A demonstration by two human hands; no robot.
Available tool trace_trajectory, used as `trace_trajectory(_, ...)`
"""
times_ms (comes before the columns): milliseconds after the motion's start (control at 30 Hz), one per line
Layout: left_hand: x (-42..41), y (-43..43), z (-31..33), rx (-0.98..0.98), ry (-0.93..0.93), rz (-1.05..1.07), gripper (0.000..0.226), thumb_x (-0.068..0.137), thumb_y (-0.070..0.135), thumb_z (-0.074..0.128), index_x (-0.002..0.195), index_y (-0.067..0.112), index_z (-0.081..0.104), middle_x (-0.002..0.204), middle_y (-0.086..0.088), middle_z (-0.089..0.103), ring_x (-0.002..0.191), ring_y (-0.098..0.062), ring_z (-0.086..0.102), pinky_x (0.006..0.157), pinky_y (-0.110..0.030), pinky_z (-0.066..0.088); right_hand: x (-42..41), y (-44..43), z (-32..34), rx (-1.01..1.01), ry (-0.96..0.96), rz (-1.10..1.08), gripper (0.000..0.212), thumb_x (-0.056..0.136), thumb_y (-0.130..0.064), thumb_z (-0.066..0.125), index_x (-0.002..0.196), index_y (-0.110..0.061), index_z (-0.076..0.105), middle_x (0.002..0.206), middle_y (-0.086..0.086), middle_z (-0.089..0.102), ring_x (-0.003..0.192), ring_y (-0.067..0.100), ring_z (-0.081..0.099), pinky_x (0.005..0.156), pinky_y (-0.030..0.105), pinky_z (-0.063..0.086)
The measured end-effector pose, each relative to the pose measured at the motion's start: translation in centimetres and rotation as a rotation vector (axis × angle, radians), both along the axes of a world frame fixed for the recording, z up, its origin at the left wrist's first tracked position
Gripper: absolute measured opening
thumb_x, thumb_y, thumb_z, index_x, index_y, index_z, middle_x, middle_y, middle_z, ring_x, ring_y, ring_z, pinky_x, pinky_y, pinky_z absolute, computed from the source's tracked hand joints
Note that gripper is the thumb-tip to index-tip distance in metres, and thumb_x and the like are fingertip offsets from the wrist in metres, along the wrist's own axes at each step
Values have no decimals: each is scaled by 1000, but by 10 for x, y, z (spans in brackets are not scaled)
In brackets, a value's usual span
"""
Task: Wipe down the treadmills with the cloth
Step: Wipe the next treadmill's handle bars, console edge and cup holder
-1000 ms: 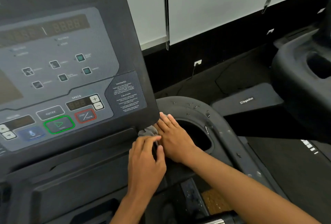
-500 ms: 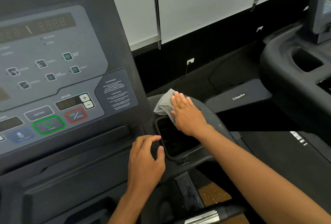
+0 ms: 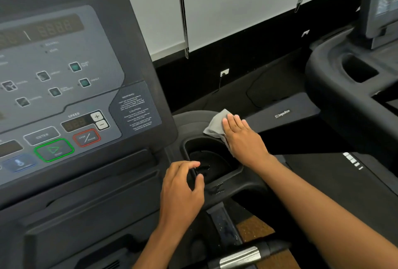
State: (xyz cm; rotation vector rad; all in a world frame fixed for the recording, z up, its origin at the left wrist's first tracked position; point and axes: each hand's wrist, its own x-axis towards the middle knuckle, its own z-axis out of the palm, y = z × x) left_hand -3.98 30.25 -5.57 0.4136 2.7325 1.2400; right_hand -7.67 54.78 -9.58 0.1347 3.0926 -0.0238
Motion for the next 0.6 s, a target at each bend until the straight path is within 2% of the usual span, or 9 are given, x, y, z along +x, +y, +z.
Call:
trace_trajectory(133, -3, -14, -3, -5, -20, 53, 27, 91, 24, 73, 114, 38, 69, 114, 23, 57, 111, 1, 57, 95, -27, 50, -58, -19, 6, -64, 5, 152, 57, 109, -23, 43, 159, -3, 26, 166, 20, 27, 152, 43, 25, 122, 50, 25)
trace_trajectory(200, -3, -21, -5, -11, -23, 74, 26, 92, 25, 73, 114, 39, 68, 114, 23, 57, 112, 1, 58, 96, -29, 51, -80, -39, 7, -72, -5, 255, 57, 109, -24, 41, 160, -6, 24, 168, 17, 23, 153, 41, 23, 123, 49, 24)
trace_trajectory(300, -2, -28, -7, -25, -25, 99, 26, 93, 26, 73, 115, 38, 68, 114, 24, 58, 111, 2, 58, 97, -31, 53, -98, -74, 14, -45, 2, 440, 56, 108, -16, 40, 162, -10, 24, 171, 12, 15, 156, 35, 16, 125, 44, 19)
trace_trajectory(367, -1, -29, -8, -33, -19, 109, 26, 92, 26, 73, 116, 38, 68, 113, 25, 58, 110, 4, 58, 96, -31, 53, -104, -91, 14, -67, 19, 508, 55, 106, -10, 41, 160, -9, 30, 170, 10, 18, 158, 28, 15, 126, 38, 13)
trace_trajectory(467, -1, -26, -8, -30, -29, 119, 27, 93, 26, 73, 116, 39, 68, 114, 24, 59, 109, 4, 59, 97, -30, 53, -108, -97, 9, -74, 23, 533, 53, 106, -14, 41, 159, -9, 34, 170, 10, 22, 158, 24, 14, 126, 34, 9)
trace_trajectory(600, -3, -19, -7, -13, -13, 119, 25, 92, 24, 73, 114, 35, 70, 112, 22, 60, 107, 4, 60, 94, -27, 53, -98, -75, 7, -82, 4, 400, 62, 106, -10, 34, 164, -8, 12, 172, 10, 5, 159, 29, 7, 127, 39, 8)
